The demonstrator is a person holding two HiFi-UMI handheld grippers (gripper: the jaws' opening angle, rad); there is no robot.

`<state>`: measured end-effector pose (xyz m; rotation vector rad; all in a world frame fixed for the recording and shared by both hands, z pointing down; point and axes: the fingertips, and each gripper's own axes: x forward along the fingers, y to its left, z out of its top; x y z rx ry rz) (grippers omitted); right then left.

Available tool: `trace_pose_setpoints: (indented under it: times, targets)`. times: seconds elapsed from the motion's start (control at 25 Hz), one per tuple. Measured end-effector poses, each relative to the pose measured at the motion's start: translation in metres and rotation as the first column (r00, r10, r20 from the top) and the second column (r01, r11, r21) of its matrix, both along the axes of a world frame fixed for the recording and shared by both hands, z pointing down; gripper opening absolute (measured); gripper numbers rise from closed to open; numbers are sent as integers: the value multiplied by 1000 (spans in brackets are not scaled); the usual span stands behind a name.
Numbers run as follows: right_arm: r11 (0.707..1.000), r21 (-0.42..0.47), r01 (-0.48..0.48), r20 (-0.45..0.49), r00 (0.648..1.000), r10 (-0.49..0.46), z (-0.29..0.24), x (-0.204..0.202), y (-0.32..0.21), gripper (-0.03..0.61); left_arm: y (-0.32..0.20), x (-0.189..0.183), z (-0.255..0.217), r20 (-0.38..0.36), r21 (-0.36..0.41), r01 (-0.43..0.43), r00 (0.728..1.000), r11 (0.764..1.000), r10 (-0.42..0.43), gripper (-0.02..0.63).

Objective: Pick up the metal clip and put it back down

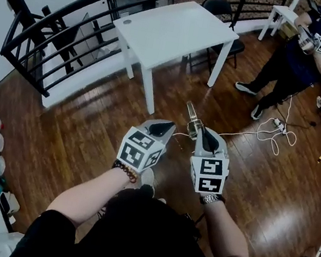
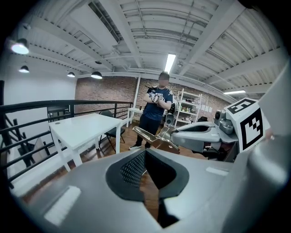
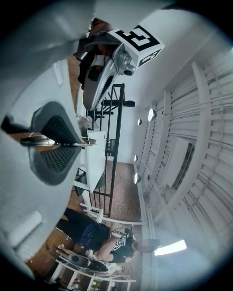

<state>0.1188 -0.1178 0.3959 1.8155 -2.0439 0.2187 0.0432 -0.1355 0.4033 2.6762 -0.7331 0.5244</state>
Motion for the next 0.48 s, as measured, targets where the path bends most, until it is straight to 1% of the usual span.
trace_pose_setpoints:
  times: [0.2, 0.48]
  targets:
    - [999, 6, 36, -16, 999, -36, -4, -10, -39, -5, -39, -10, -3, -18, 10, 37, 999, 999, -37, 17]
    - [999, 4, 46, -8, 999, -46, -7, -18, -93, -5, -91, -20, -1, -38, 2, 53, 998, 999, -53, 17]
